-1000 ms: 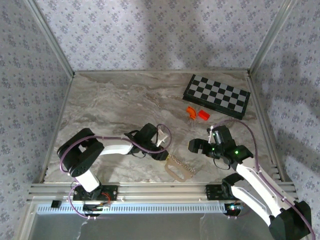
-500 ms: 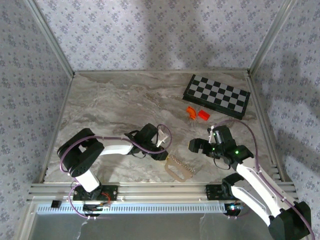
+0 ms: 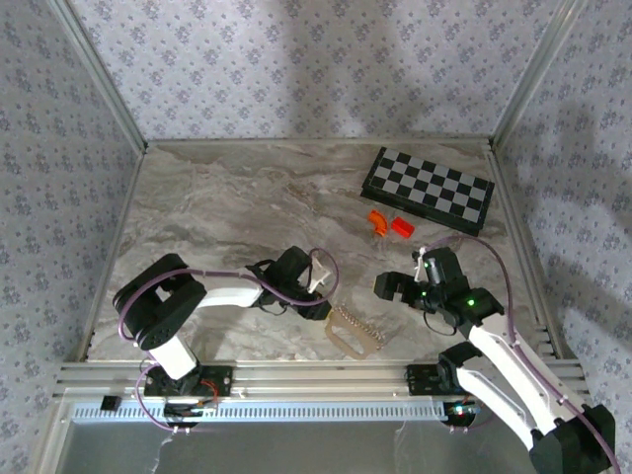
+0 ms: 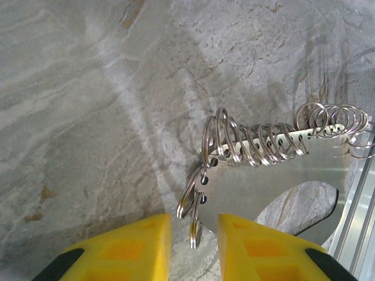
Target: Put the keys on the keyring
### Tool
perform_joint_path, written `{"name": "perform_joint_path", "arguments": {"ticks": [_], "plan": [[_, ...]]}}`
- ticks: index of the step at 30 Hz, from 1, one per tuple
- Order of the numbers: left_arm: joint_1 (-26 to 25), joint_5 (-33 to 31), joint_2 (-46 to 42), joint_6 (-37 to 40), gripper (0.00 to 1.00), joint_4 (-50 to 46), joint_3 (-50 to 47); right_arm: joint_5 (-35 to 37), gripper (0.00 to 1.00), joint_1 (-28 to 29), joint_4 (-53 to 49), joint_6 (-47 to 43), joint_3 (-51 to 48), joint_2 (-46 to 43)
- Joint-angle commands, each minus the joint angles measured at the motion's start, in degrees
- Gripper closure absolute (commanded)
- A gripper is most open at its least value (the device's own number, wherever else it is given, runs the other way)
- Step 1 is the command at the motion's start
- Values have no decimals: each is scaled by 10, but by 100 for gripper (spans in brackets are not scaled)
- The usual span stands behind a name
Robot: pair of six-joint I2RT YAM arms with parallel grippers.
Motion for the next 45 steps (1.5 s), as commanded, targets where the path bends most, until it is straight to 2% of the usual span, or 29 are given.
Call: {"name": "perform_joint_path", "arguments": {"ticks": [1,26,45], "plan": [[-8,-5,-8,1,73,-6,-8,6,0,-5,-17,-9,21,-8],[-21,-20,-14,-7,81,2,-21,21,0,-15,-44,-13,23,-28],[-21,-19,-49,-3,92,-13,-23,28,0,-25,-53,-17,20,-45]]}}
